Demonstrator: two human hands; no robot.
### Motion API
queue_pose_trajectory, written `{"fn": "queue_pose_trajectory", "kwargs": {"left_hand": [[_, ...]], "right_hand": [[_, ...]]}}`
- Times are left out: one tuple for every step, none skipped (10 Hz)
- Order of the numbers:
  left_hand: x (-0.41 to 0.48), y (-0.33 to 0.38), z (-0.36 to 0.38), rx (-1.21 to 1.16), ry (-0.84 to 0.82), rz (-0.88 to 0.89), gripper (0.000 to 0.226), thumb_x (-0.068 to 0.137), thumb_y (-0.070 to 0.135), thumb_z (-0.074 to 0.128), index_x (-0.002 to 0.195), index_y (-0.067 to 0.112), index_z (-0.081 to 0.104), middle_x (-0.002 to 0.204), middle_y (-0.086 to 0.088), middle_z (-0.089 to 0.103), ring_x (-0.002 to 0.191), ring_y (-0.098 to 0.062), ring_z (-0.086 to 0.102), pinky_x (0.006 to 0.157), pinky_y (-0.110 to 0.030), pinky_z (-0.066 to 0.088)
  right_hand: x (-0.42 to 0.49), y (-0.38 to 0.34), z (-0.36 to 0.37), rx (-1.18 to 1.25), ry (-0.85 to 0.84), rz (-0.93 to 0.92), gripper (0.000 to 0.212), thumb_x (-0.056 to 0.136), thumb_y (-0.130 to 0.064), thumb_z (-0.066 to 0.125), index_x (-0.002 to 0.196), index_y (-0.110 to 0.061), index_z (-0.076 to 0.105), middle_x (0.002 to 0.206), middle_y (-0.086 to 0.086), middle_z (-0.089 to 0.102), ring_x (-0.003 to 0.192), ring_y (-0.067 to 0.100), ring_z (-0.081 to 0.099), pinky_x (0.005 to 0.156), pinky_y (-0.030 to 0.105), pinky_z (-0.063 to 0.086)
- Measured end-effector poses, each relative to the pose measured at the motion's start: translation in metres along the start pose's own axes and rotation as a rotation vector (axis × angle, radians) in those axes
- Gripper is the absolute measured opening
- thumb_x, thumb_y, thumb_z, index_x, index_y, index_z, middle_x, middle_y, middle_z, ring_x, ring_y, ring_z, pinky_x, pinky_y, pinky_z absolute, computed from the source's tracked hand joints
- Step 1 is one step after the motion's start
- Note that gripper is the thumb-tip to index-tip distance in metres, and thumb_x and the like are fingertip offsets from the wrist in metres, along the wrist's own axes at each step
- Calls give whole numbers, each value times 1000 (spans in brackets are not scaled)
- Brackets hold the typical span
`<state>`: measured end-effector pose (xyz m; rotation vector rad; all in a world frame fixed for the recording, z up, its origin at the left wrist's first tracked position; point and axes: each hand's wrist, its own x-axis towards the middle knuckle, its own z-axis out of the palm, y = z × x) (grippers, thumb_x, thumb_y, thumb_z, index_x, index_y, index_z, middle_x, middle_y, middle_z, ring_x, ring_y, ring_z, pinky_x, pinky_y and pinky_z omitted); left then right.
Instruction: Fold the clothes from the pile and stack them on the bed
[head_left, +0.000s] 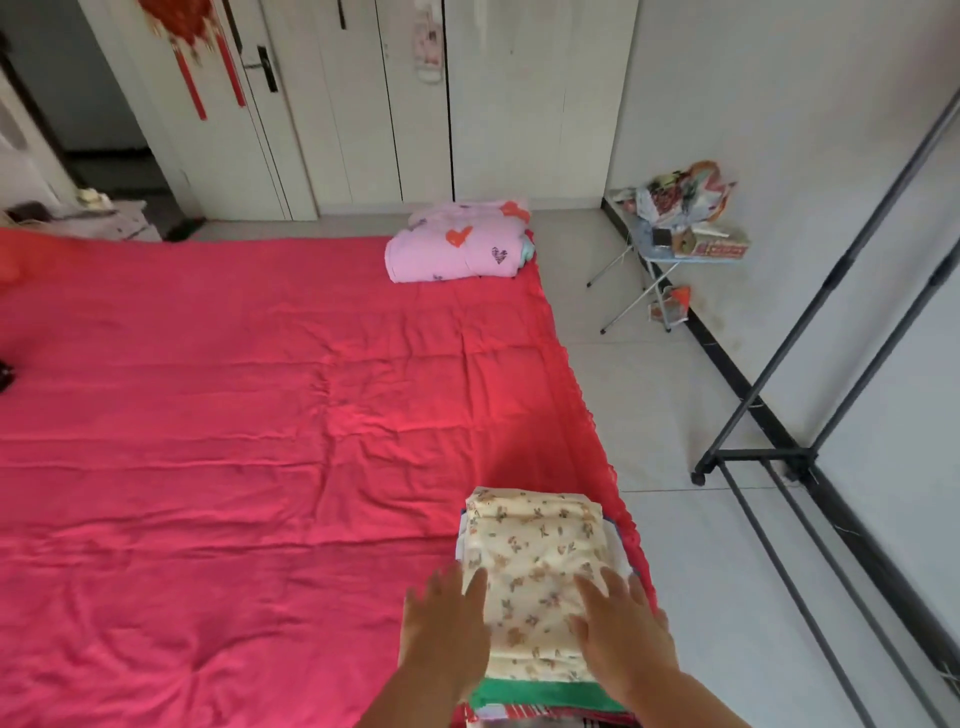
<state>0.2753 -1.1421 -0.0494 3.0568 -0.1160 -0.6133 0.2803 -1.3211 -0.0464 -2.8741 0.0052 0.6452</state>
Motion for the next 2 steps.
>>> {"fn": "queue_pose_trajectory", "kwargs": {"left_hand": [[-43, -8, -28, -102, 48, 23, 53, 95, 30, 41, 143, 24, 22, 145, -3, 32, 129, -22, 36, 108, -41, 30], [-94, -11, -46, -146, 109, 73, 47, 93, 30, 42, 138, 25, 30, 134, -2, 43, 120, -21, 44, 100, -38, 37]], "right_hand": [[-50, -20, -16, 18, 29, -9, 46, 97, -38, 36, 141, -31, 27, 153, -4, 16, 143, 26, 10, 114, 51, 20], [-102, -39, -27, 24, 68, -3, 44, 95, -39, 40, 137, -29, 33, 148, -3, 25, 139, 22, 22, 113, 49, 22]]}}
